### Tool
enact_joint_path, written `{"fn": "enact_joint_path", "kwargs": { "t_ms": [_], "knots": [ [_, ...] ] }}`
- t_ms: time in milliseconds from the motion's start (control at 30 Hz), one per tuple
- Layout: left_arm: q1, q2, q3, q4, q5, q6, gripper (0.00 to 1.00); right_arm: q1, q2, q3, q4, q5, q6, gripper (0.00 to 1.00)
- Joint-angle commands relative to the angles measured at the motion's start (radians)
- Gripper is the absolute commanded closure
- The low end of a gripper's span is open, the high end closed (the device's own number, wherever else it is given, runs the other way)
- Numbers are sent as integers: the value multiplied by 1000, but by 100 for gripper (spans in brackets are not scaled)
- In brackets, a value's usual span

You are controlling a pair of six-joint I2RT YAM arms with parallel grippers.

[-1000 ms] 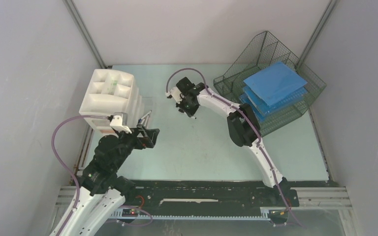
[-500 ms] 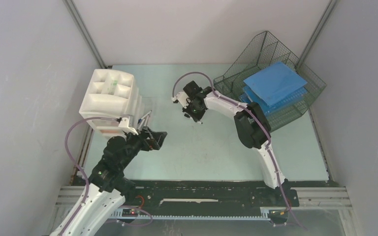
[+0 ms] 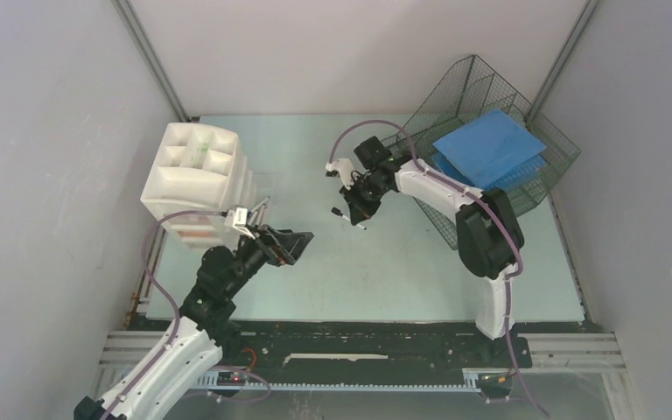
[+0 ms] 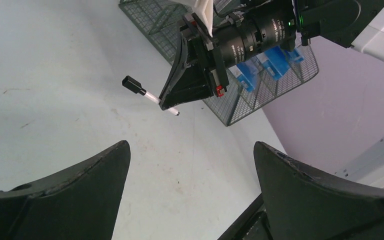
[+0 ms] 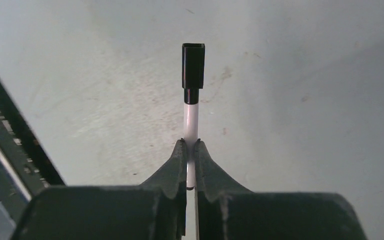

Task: Organize the desk
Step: Pick up the stationery from the center of the board.

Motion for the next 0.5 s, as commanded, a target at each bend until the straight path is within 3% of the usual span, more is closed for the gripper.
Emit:
{"fn": "enact_joint_path", "kwargs": {
  "t_ms": [0, 467],
  "knots": [
    [1, 40, -22, 208, 21, -76, 0, -31, -82, -20, 15, -200, 60, 100],
    [-129, 404, -6, 578, -179, -261, 0, -65, -171, -64, 73, -571, 178, 100]
  ]
}}
